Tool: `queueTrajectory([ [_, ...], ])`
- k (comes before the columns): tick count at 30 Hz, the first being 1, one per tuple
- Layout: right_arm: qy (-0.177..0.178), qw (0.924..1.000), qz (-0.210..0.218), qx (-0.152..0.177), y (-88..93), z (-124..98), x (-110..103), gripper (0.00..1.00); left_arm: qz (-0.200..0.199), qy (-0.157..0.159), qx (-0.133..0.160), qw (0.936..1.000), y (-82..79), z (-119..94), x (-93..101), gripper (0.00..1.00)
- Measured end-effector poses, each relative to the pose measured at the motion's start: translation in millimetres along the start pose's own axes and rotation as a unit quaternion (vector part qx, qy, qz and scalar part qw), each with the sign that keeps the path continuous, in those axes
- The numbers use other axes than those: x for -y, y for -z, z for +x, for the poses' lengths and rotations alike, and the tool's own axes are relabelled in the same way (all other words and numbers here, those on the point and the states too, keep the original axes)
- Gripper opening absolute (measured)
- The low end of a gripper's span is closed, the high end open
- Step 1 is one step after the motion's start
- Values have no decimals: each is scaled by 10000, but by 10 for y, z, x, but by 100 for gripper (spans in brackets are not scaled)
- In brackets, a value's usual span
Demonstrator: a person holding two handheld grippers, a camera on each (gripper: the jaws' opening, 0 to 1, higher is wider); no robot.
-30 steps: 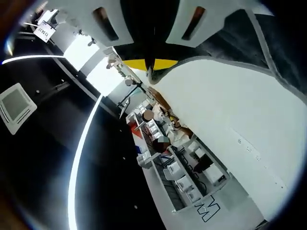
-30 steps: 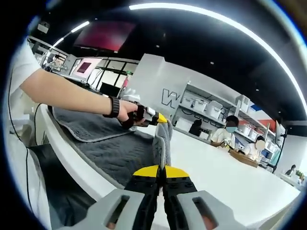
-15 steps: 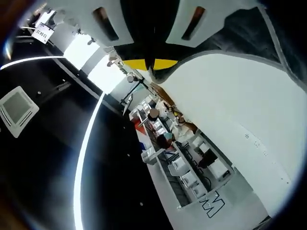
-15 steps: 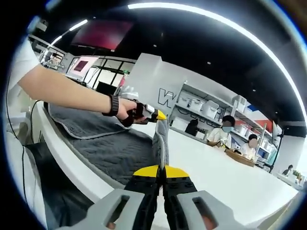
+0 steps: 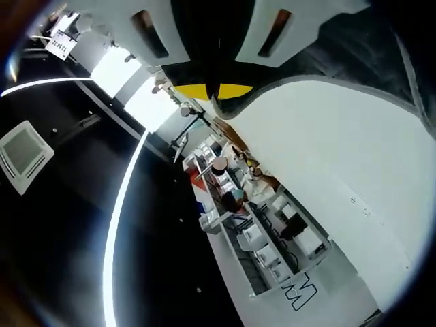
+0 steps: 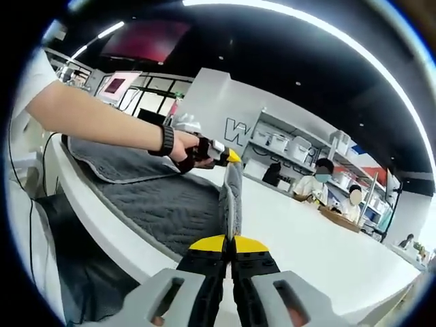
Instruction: Open the folded towel by lifting each exposed corner and separating the folded layers until the towel lies flat within the target outline without major curled edges
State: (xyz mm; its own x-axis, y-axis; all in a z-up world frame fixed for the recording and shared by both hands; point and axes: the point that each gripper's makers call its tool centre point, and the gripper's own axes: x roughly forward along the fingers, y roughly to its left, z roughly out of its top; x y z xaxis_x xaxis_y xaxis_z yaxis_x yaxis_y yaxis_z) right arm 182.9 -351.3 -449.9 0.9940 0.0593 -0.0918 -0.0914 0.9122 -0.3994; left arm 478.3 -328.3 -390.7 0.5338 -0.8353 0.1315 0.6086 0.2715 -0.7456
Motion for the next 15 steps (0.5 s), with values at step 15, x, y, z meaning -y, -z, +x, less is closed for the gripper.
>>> queueTrajectory([
  [15, 85, 9996, 174, -204, 171, 26, 77, 0, -144, -105, -149, 9997, 167, 56, -97, 1],
])
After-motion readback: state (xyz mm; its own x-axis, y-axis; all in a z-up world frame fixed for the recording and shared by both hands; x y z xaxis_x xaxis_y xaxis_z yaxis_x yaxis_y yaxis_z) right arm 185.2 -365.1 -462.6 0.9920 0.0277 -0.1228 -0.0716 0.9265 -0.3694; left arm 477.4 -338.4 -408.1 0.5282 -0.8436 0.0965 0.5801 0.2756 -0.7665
